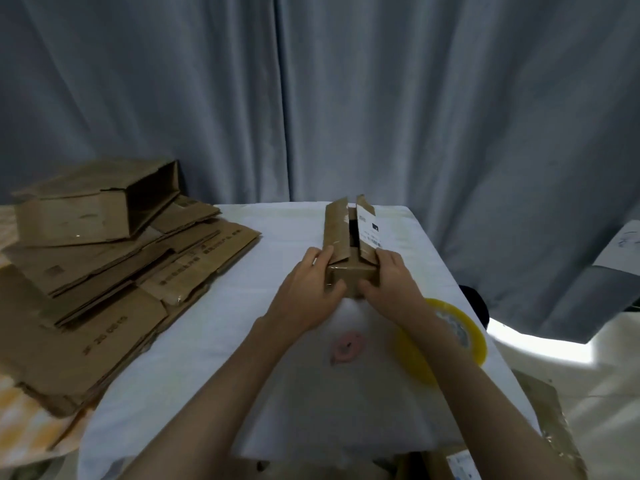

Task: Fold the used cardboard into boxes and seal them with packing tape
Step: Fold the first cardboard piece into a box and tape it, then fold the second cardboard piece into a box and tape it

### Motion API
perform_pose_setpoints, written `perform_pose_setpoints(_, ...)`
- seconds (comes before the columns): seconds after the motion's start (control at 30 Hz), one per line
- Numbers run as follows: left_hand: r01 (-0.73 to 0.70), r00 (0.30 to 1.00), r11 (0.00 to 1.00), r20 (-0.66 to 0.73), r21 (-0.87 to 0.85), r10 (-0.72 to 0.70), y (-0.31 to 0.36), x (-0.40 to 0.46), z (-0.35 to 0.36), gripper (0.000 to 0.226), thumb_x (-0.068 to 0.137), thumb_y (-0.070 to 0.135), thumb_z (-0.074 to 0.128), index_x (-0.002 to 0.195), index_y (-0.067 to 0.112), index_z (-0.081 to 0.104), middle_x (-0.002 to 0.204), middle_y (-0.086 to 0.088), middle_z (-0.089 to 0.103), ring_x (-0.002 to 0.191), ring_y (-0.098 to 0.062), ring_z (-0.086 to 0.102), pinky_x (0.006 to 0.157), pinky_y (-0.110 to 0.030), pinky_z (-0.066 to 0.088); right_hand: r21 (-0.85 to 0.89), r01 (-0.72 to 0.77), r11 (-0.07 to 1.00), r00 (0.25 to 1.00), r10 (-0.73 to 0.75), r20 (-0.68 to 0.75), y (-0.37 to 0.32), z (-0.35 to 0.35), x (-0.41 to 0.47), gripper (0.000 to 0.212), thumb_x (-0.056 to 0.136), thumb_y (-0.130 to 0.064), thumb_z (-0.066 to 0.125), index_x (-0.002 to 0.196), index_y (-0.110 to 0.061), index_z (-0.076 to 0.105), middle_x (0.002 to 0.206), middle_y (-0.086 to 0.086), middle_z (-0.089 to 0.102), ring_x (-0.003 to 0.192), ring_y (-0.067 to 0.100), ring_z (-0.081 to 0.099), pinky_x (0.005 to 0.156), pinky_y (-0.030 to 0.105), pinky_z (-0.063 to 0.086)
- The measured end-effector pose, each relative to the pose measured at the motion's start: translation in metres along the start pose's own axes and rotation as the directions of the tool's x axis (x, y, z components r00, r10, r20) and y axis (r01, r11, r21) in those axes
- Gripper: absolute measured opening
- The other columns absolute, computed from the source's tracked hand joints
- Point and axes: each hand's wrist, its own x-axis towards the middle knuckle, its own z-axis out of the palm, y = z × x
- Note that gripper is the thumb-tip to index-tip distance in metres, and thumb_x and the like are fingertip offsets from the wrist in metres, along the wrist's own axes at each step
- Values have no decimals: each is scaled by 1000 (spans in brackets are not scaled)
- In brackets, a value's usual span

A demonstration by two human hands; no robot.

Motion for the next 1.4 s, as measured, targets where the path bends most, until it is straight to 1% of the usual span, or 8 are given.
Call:
perform_pose_setpoints(0.13,-56,991,995,127,78,46,20,58,20,65,98,40,48,154,12,29,150,-6,39,130,-27,43,105,-41,42,-81,-99,992,995,99,-2,31,-25,44,58,92,-12,57,145,-3,35,148,17,40,131,35,44,106,44,39)
perform_pose_setpoints(0.3,-105,960,976,277,188,50,25,116,31,78,98,49,51,158,11,18,161,-9,27,143,-31,32,116,-43,29,-248,-153,957,985,166,35,47,-54,94,71,93,-14,58,153,-4,21,156,18,27,138,39,35,111,46,35)
perform_pose_setpoints(0.53,-35,984,942,177,334,-26,-27,86,-31,62,98,46,50,152,16,37,162,-6,28,144,-26,33,117,-38,25,-404,8,915,993,-55,-107,-27,-44,84,53,92,-15,52,143,-6,40,144,17,43,130,37,41,106,45,36)
perform_pose_setpoints(0.8,264,954,855,7,447,-298,-133,-43,-154,46,94,49,52,127,17,56,130,-10,57,116,-34,55,94,-39,44,-149,178,973,973,-152,171,-154,59,33,45,93,-24,56,135,-10,51,134,15,54,124,34,49,101,41,44)
perform_pose_setpoints(1.03,479,867,765,-93,431,-490,-202,-86,-228,51,96,48,52,137,19,47,126,-8,60,111,-29,58,80,-38,49,-68,220,973,921,-184,342,-231,122,26,22,89,-21,57,108,-11,61,109,11,64,101,31,61,86,40,54)
perform_pose_setpoints(1.2,553,829,755,-137,352,-543,-236,-72,-255,53,96,45,54,139,16,46,138,-9,50,120,-32,54,92,-44,49,3,233,972,925,-223,308,-281,154,60,29,94,-26,56,119,-12,58,119,10,62,106,29,59,86,37,51)
perform_pose_setpoints(1.3,586,809,752,-163,302,-565,-258,-59,-265,57,96,42,56,143,14,41,145,-9,44,129,-33,48,98,-45,44,165,156,974,940,-198,277,-307,177,86,37,97,-21,55,131,-9,55,128,13,60,120,31,55,95,35,45)
perform_pose_setpoints(1.4,580,813,760,-150,294,-562,-275,-50,-260,58,96,42,57,144,14,41,145,-10,44,131,-33,46,104,-46,43,302,56,952,955,-139,262,-325,202,106,34,96,-20,59,128,-11,58,123,10,64,119,29,56,88,27,41)
